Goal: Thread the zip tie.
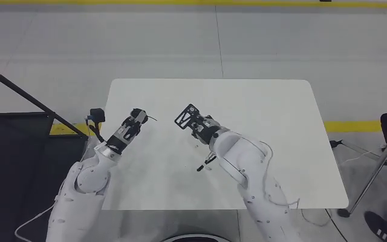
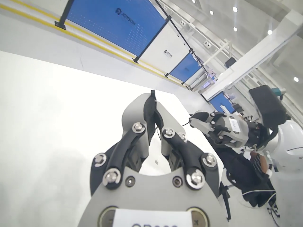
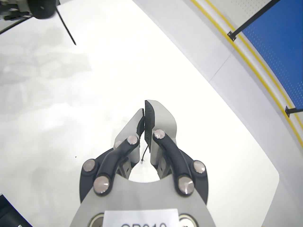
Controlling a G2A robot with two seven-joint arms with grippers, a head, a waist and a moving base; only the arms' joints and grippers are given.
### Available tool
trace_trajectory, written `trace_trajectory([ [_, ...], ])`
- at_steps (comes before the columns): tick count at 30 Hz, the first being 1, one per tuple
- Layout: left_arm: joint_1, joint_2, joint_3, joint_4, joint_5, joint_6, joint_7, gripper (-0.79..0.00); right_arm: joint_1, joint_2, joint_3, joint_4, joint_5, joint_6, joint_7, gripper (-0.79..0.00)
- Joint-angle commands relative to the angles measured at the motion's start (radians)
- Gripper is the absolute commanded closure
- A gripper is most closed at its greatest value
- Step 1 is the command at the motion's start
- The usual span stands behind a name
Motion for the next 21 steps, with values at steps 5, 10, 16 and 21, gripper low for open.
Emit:
trace_trajectory([
  [5, -0.036, 0.003, 0.022, 0.013, -0.002, -0.061, -0.046, 0.0, -0.118, 0.031, 0.095, -0.116, 0.017, -0.147, -0.138, 0.0],
  [10, -0.036, 0.003, 0.022, 0.013, -0.002, -0.061, -0.046, 0.0, -0.118, 0.031, 0.095, -0.116, 0.017, -0.147, -0.138, 0.0],
  [16, -0.036, 0.003, 0.022, 0.013, -0.002, -0.061, -0.046, 0.0, -0.118, 0.031, 0.095, -0.116, 0.017, -0.147, -0.138, 0.0],
  [21, -0.036, 0.004, 0.033, 0.006, 0.017, -0.057, -0.057, 0.0, -0.121, 0.033, 0.09, -0.111, 0.008, -0.146, -0.161, 0.0],
])
